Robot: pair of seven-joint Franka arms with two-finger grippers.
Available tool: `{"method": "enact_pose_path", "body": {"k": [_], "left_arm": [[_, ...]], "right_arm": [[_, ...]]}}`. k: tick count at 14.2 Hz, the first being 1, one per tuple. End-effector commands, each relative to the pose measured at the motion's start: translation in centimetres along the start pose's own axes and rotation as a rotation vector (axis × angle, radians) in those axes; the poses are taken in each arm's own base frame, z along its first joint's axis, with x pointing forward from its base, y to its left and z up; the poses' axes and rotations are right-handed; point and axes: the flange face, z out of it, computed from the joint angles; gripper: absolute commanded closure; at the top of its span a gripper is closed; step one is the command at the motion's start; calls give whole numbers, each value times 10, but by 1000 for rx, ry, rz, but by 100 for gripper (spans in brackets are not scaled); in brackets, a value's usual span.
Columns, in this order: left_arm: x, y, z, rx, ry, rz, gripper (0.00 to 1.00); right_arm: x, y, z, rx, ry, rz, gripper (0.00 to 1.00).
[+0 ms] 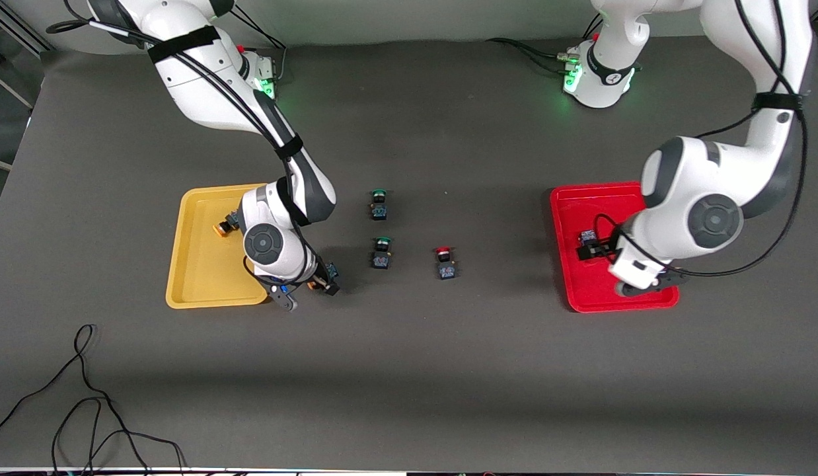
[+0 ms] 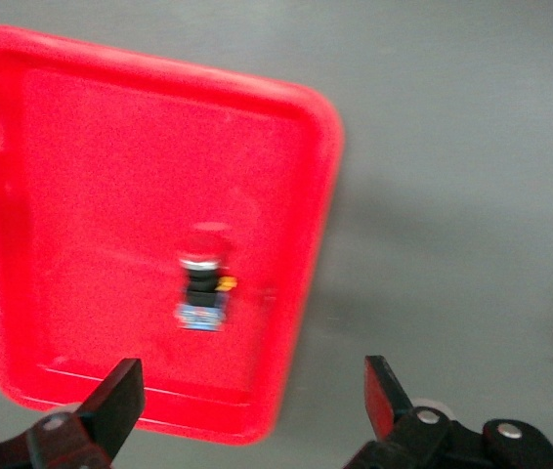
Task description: Place red and yellow buttons in trays
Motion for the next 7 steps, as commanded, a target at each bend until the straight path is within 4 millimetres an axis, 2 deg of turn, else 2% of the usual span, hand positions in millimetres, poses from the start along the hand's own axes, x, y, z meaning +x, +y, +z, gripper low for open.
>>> {"method": "enact_pose_path", "body": {"k": [1,3,5,7], "left_arm": [[-11,75,-11,-24,28,54,0],[-11,133,-4,-45,53,141,0],[-26,189,14,-70,94,223,0],[-39,225,42,-98,150,282,1]], "right_arm": [[-7,9,-11,26,-14,31,50],[-7,7,-13,30,-13,30,65],[-6,6,-29,50,-10,32,71],[-4,6,-71,87,-11,19,72]]}}
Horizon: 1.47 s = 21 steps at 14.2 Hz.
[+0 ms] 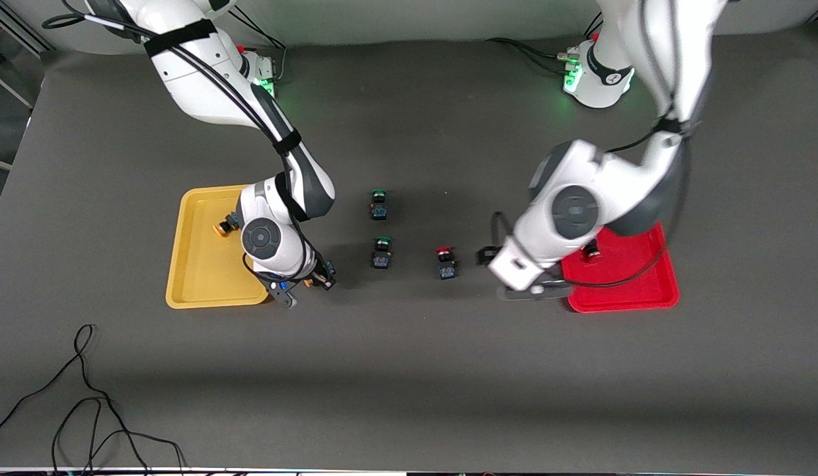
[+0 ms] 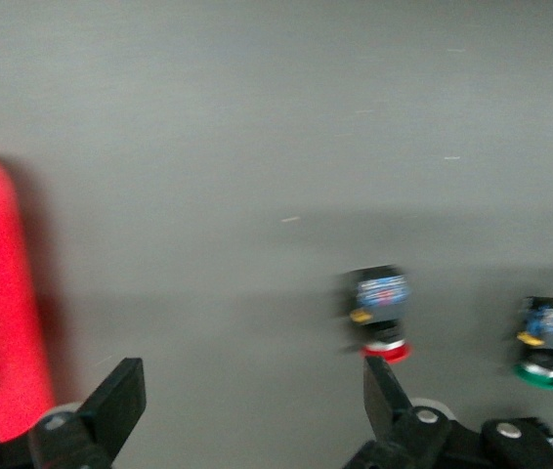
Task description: Place red and yellow buttons in trays
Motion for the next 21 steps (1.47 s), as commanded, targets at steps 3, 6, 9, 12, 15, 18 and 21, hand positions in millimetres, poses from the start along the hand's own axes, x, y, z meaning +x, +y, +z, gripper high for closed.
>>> {"method": "enact_pose_path", "body": {"k": [3,6,9,12,15,18,21], "left_arm": [[-12,68,85,-29,29,72,1],[-24,75,134,-6,-25,61,0],[-28,79,159,-14,-11,4,0],[-28,79,163,-16,-19,-59,42],[-25,78,158,-23,-18,-142,98],[-23,77,144,-18,-22,-152,100],[-14,38,62,39,-99,-184,100]], "right_arm": [[28,34,-126,16,-81,-43,72],[69,78,-164,6,-110,-117,72],[124,136,-122,-14,-107,-185,72],[144,164,-63,2,-44,-225,72],[154,172,-28,4,2,-237,72],[157,172,-14,3,16,-229,72],[157,173,-12,2,16,-224,50]]}}
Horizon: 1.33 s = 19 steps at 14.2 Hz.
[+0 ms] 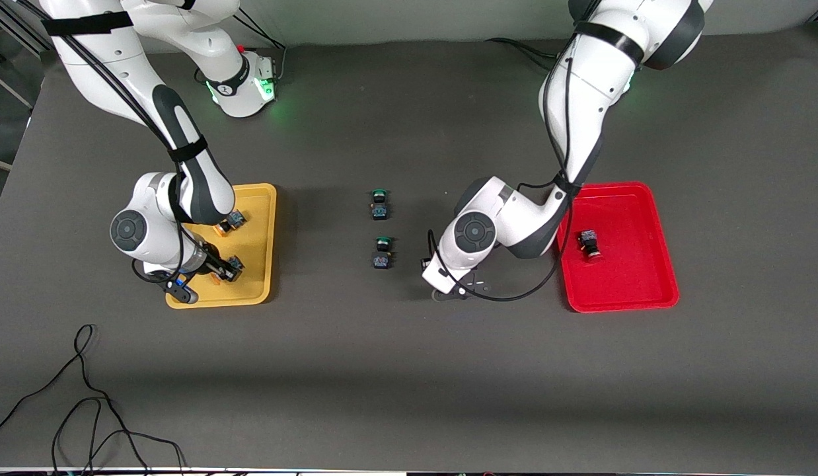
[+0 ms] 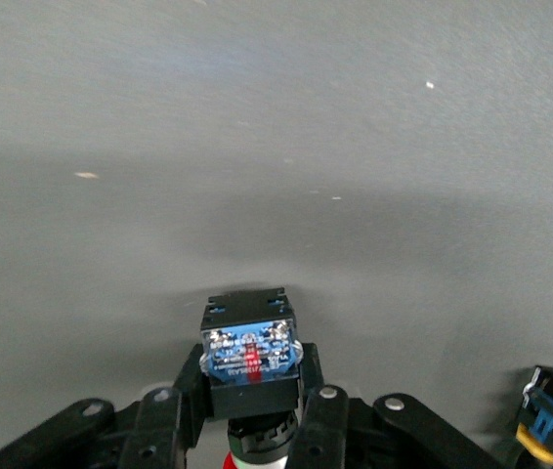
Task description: Place red and yellow buttons in trays
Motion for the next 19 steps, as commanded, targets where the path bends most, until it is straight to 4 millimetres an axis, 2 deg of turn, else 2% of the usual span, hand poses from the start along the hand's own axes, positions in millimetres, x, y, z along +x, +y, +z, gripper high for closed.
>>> {"method": "enact_pose_path", "body": {"k": [1,2,3,5,7,9,11,12,13,14,16,17,18,19], "left_arm": [[3,-41,-105,21,-61,-36,100],[7,-63,-130,16,-77,-31,100],[10,-87,-147,20,-94,-32,100],[18,-144,-172,50,-136,-28,100],[26,-214,-177,76,-163,-24,100],[39,-301,-182,83,-174,39,100],[55,-364,-174,98,-183,90,100],[64,-380,-161,116,-169,107,100],[70,-392,-138,137,-150,121,100],[71,-406,-115,155,-120,132,100],[60,-413,-63,154,-65,162,100],[55,-421,-50,156,-47,161,100],[53,-426,-44,158,-41,158,100],[53,-426,-42,159,-46,161,99]], "right_arm": [[0,-2,-3,14,10,-6,8],[-1,-3,-7,16,6,2,0],[-2,-5,-13,20,3,3,0],[-3,-8,-41,41,-2,2,0],[-9,-10,-89,84,3,-15,0],[-19,-10,-140,132,15,-44,0],[-32,-8,-194,173,44,-80,0],[-38,-8,-218,180,47,-112,0],[-51,-11,-238,152,53,-189,0],[-57,-2,-258,114,84,-237,0],[-87,-1,-299,73,148,-332,0],[-95,2,-318,49,204,-410,0],[-95,10,-337,27,256,-485,0],[-84,23,-352,33,273,-487,0]]}}
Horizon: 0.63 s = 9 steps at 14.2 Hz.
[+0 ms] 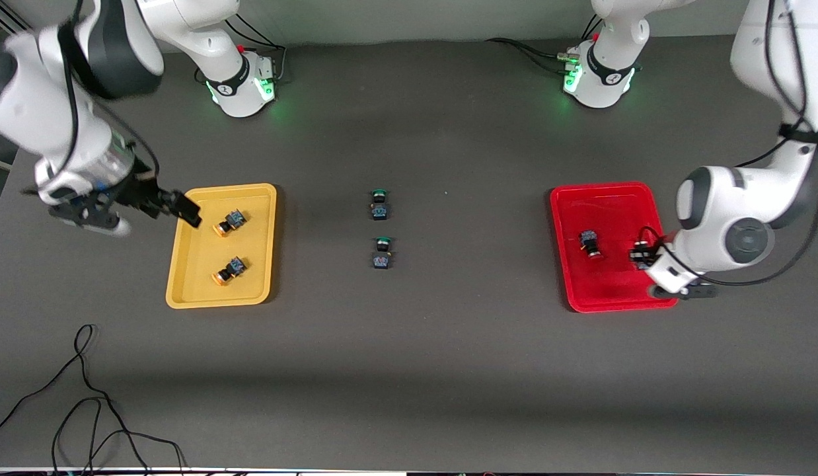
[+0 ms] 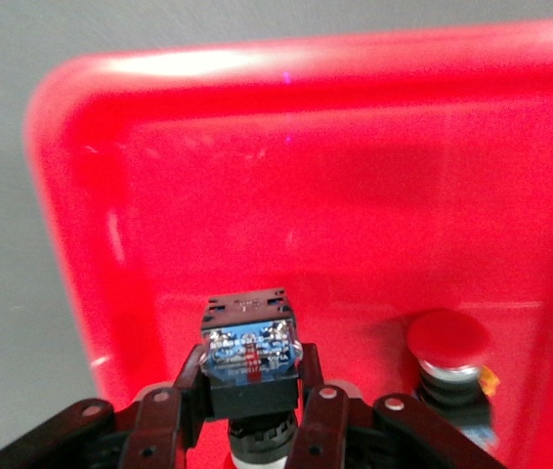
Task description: Place red and yellow buttons in trays
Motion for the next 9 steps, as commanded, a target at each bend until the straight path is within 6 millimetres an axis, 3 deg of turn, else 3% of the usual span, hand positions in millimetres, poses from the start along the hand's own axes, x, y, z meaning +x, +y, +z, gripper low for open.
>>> {"method": "enact_pose_path", "body": {"k": [1,2,4,7,9], "left_arm": [[-9,-3,-1,22,14,19,56],[-8,-3,0,24,12,31,1],[-6,-7,-20,35,2,32,0],[0,-20,-102,71,-57,29,0],[-10,-23,-162,83,-51,14,0]], "right_arm": [[7,28,-43,-28,26,-79,0],[10,28,-57,-30,1,-81,0],[8,28,-62,-16,-33,-90,0],[7,31,-60,-3,-62,-108,0],[10,30,-58,10,-68,-102,0]]}}
